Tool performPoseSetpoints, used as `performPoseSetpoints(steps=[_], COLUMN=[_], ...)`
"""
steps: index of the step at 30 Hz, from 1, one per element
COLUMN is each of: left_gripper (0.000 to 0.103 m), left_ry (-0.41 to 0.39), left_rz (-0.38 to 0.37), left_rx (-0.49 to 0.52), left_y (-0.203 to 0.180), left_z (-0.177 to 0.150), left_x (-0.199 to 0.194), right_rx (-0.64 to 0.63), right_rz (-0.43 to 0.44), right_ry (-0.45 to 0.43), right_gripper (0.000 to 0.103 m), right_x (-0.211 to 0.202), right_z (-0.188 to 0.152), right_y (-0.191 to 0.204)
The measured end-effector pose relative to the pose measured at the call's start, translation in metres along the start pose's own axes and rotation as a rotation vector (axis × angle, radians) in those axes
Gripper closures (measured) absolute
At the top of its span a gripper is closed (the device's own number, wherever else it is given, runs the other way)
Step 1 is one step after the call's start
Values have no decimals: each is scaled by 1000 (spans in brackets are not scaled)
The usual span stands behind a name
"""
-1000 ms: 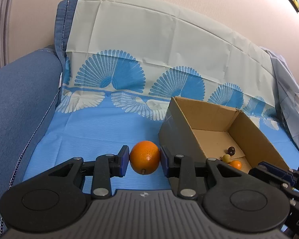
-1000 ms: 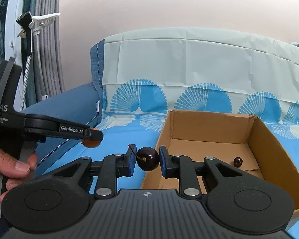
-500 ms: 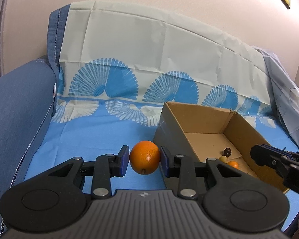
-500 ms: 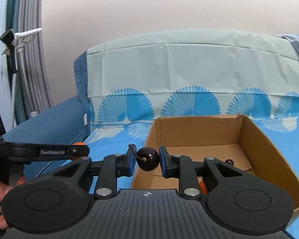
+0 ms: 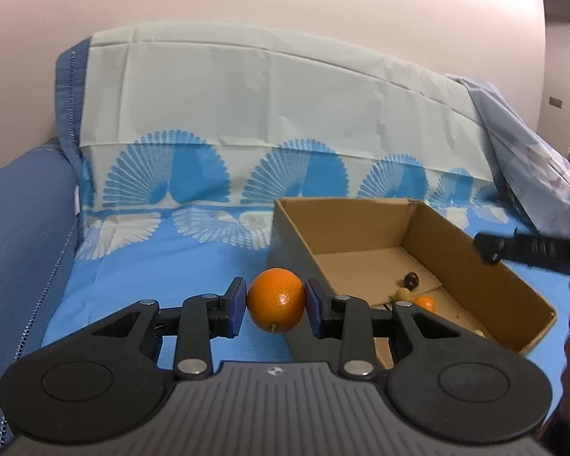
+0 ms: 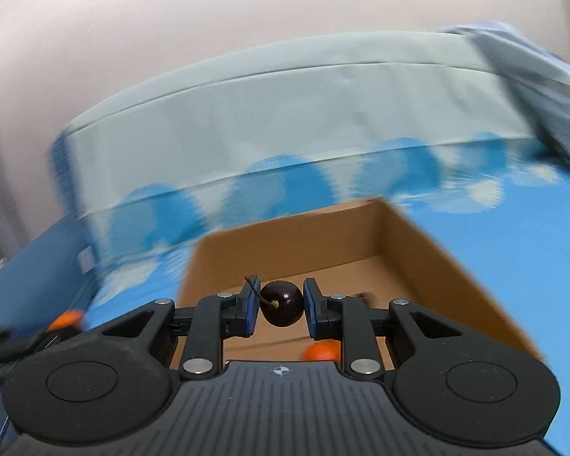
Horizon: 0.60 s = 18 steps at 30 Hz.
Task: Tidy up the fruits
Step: 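Open the right tool to drop the cherry while the left tool releases the orange fruit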
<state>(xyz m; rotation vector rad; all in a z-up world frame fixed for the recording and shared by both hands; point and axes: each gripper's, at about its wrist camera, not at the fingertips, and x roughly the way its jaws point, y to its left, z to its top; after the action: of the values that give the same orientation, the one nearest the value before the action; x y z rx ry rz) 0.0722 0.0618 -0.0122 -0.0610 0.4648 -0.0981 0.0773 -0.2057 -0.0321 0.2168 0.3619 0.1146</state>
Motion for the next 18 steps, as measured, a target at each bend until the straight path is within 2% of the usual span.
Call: performPoseSetpoints(steps=[2,5,12,15,16,17,18], left_gripper=[66,66,66,65,63,50,33], left_ry=[36,40,34,29,32,30,19], left_rz=[-41,-74,-105,-80,-63,-62,-74], left_rx=[-22,-24,33,43,42,34,25], left_y=[-6,-24,-83,-99,-102,-104,-104], left_z=[0,2,37,56,61,64,66], left_x=[3,5,38,56,59,60,56], right_rx=[60,135,174,167,168,168,163], right_rz=[-102,-178,-238,-234,-221,-217,-224], right_ry=[-18,-24,-15,4,20,33,45], right_gripper=[78,78,76,72,53,28,19], right_x=[2,5,16,23,26,27,29], right_z=[9,17,20,19,20,19,18], right_y=[-20,-42,-59,-58,-57,-56,-54])
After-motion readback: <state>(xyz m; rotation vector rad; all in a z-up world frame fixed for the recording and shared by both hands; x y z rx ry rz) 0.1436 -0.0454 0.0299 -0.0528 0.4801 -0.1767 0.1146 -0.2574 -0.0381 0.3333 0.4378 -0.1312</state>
